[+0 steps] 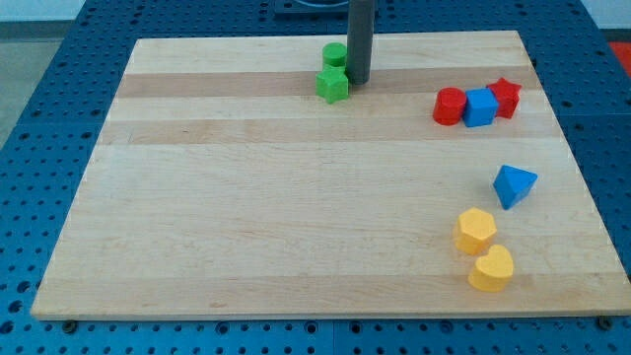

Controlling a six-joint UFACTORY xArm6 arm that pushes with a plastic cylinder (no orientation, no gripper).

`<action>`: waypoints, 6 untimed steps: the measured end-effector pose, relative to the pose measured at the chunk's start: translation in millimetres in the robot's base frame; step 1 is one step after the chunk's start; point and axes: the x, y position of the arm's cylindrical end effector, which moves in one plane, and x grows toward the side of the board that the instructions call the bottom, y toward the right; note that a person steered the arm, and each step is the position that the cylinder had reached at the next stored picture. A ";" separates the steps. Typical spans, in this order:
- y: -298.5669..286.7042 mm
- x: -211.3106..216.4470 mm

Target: Push green star closer to the green circle

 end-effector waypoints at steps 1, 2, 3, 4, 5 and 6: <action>20.9 56.1; -6.6 81.5; -20.1 57.3; -20.1 47.6; -20.1 27.3; -20.1 26.8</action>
